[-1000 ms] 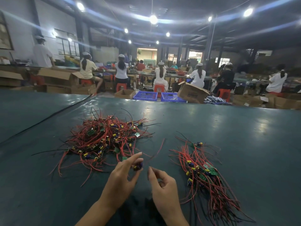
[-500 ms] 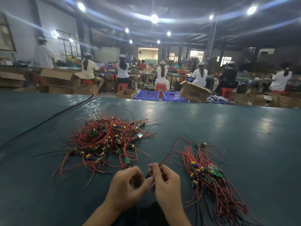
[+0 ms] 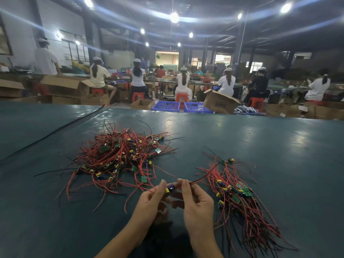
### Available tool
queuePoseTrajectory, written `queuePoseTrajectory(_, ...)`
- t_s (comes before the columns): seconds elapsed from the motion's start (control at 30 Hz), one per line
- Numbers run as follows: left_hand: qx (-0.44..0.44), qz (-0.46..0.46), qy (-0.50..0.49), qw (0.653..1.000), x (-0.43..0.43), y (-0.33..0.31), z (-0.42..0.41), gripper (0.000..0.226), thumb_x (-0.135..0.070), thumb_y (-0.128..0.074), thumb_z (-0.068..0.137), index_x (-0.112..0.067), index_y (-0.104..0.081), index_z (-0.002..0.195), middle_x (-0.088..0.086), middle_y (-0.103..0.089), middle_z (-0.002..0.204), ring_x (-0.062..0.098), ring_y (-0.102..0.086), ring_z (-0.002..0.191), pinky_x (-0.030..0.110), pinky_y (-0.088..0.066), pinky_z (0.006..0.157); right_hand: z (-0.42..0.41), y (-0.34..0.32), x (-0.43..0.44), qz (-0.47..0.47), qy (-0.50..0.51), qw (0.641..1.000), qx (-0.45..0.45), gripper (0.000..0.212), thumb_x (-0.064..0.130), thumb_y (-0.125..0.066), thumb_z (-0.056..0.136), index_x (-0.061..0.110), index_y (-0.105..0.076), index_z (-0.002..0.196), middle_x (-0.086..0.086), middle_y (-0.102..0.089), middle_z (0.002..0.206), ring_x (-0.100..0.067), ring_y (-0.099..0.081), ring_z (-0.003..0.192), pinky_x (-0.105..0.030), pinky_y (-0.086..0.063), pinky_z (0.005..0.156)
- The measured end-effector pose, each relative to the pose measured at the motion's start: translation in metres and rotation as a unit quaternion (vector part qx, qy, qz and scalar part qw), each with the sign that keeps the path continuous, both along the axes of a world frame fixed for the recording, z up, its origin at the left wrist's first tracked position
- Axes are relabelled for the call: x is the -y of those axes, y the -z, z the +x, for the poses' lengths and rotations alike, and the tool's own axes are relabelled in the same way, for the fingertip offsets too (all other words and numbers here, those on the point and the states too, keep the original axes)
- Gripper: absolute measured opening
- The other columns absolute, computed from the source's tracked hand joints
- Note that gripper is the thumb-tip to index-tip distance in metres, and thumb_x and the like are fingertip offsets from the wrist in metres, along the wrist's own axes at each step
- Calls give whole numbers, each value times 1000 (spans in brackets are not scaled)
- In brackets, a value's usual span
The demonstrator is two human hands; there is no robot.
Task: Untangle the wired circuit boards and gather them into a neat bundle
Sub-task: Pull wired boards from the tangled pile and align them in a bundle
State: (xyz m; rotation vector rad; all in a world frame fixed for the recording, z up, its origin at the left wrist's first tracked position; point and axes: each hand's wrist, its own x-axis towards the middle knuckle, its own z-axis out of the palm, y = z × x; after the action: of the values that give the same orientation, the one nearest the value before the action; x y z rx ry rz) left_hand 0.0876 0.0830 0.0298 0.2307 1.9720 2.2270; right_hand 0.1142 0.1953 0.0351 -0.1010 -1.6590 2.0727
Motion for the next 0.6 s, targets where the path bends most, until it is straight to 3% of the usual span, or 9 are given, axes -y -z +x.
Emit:
queuePoseTrajectory(0.13,-34,14,-19,999,2,1,-1,35,-51,-71,66,-17,-75,68,7,-64,56,14,-58,46,20,-45,45,-1,2,0,35,11,999,13,15,18,-61,91,19,-76,87,-3,-75,78,-20,-71,72,-34,-59,64)
queuePoseTrajectory(0.23,-42,16,11,999,4,1,-2,33,-42,-78,62,-16,-78,81,12,-75,80,24,-72,73,25,-56,61,-2,1,0,24,6,999,23,20,20,-63,90,25,-78,77,-3,-74,76,-15,-71,71,-28,-58,66)
queuePoseTrajectory(0.33,-36,-11,31,999,6,0,-2,40,-42,-79,59,-15,-76,88,8,-75,85,19,-73,75,21,-53,57,-2,-1,-3,17,9,1000,25,26,23,-64,90,33,-78,70,-2,-74,73,-10,-70,68,-24,-58,63)
queuePoseTrajectory(0.43,-33,-18,41,998,6,1,-4,47,-42,-83,58,-14,-73,94,9,-75,90,23,-73,78,22,-54,57,-2,-1,-6,4,9,999,34,19,22,-64,90,17,-77,77,-6,-74,73,-17,-72,69,-34,-59,55)
queuePoseTrajectory(0.5,-33,-11,41,999,6,3,-6,41,-37,-82,64,-14,-73,96,11,-75,95,30,-73,82,23,-54,58,-3,-2,-6,-26,5,999,37,19,17,-64,91,5,-74,80,-9,-74,73,-16,-72,67,-27,-56,48)
queuePoseTrajectory(0.6,-28,-7,34,999,7,5,-9,36,-33,-79,68,-11,-72,96,13,-75,92,29,-73,78,23,-55,59,-5,1,-7,-14,25,998,47,20,17,-65,91,6,-75,78,-6,-74,72,-11,-71,66,-26,-56,53)
